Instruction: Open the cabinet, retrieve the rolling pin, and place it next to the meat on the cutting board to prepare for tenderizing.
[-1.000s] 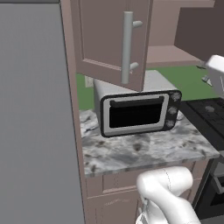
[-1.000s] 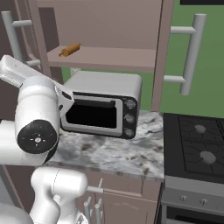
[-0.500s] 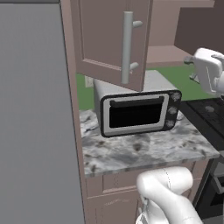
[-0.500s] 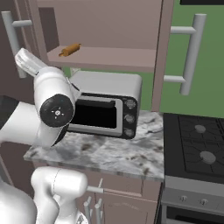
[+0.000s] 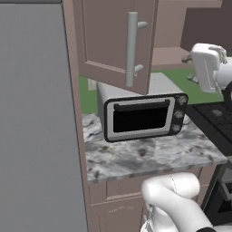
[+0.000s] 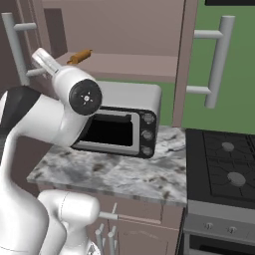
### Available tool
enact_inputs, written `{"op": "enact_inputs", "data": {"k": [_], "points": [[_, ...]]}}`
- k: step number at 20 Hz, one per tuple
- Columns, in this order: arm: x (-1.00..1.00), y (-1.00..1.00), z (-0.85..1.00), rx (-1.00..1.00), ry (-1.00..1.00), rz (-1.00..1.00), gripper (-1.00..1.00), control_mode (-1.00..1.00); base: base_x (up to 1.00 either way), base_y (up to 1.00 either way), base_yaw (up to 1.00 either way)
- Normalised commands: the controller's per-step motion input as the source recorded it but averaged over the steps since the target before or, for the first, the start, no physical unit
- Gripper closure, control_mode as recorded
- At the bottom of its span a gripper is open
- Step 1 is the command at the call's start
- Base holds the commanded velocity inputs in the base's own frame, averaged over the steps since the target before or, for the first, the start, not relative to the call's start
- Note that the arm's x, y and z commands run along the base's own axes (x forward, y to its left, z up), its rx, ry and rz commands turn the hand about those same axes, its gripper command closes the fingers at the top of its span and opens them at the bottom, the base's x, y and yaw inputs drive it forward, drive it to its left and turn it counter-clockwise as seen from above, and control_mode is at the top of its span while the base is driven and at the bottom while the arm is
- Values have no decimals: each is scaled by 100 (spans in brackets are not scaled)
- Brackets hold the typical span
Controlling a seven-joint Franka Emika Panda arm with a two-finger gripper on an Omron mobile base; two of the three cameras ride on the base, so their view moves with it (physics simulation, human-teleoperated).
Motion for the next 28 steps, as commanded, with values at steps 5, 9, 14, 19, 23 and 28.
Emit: {"op": "enact_inputs", "data": {"k": [5, 9, 14, 19, 23, 28], "points": [[36, 4, -8, 3, 11, 8, -100, -100, 0, 0, 0], [27, 19, -14, 5, 7, 6, -100, -100, 0, 0, 0], [24, 23, -17, 5, 3, 4, -100, -100, 0, 0, 0], [23, 20, -14, 6, 2, 2, -100, -100, 0, 0, 0], [6, 34, -5, 3, 3, 0, -100, -100, 0, 0, 0], [0, 52, 0, 0, 8, 0, -100, -100, 0, 0, 0]]}}
